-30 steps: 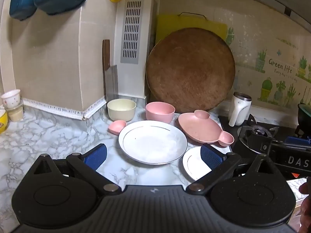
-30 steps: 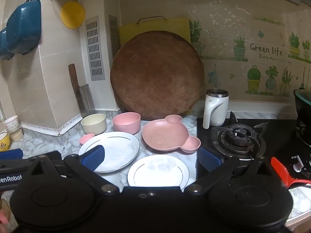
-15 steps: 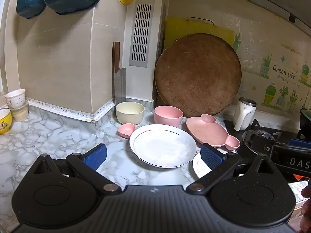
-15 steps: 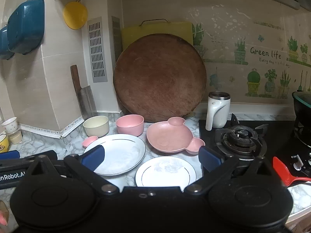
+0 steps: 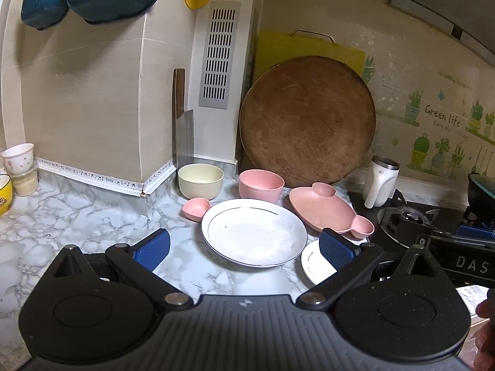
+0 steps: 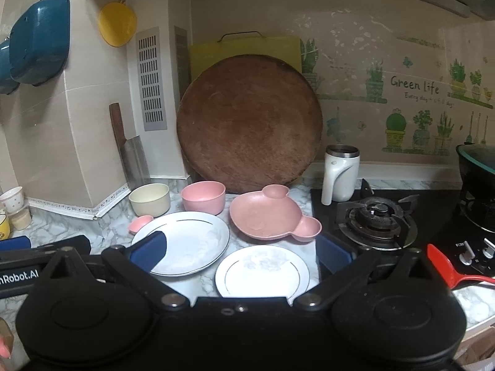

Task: Organize plates and bowls
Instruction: 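Move both grippers toward the large plain white plate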

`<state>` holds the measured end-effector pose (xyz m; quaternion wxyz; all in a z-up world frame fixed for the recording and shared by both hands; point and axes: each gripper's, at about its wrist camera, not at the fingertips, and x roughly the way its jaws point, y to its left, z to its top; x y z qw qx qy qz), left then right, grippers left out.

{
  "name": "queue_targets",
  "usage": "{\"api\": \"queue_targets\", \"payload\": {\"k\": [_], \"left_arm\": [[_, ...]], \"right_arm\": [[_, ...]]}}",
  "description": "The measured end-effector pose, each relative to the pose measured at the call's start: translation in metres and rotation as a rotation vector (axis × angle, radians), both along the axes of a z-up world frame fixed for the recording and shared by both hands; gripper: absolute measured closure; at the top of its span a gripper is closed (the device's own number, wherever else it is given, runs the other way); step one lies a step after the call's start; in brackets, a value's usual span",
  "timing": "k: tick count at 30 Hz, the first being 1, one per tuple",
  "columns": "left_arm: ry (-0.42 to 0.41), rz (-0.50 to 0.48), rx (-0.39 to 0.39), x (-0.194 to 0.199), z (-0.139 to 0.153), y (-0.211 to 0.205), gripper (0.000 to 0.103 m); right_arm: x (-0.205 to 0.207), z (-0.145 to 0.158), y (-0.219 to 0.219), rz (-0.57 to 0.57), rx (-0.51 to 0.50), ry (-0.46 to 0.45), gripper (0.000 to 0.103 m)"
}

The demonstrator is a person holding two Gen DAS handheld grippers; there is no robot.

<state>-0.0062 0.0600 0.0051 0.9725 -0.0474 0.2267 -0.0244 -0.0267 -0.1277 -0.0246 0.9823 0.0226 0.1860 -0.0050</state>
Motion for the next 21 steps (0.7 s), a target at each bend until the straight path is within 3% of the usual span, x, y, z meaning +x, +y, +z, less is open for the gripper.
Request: {"api": "queue_targets", "payload": {"k": [21], "left_arm": [[0.022,-0.077,-0.017,0.006,0.0,-0.011,0.0]], "right_arm": [[-0.007,0.001,-0.012,-0.042,0.025,-0.008,0.0]]}}
